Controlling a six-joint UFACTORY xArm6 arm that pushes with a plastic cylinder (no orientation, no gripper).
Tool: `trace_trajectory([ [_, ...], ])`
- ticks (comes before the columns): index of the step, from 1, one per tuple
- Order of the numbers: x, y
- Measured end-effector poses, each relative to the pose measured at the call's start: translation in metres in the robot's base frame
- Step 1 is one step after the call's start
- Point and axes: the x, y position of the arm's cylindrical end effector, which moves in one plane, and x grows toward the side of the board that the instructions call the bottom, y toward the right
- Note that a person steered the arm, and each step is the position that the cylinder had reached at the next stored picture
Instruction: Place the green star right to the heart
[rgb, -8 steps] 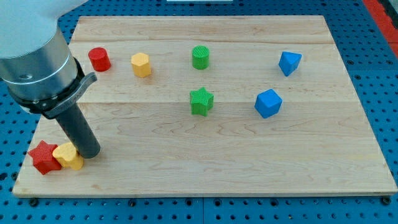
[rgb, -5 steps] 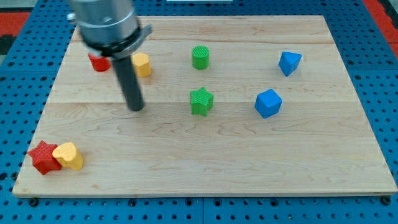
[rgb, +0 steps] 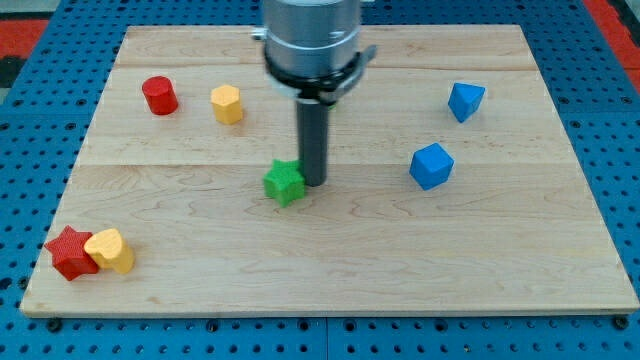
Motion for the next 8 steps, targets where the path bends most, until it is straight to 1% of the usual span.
trace_trajectory([
  [1, 0.021, -0.045],
  [2, 0.019, -0.049],
  [3, -0.018, -0.034],
  [4, -0.017, -0.069],
  [5, 0.028, -0.073],
  [6, 0.06, -0.078],
  [7, 0.061, -0.079],
  [8, 0.061, -0.093],
])
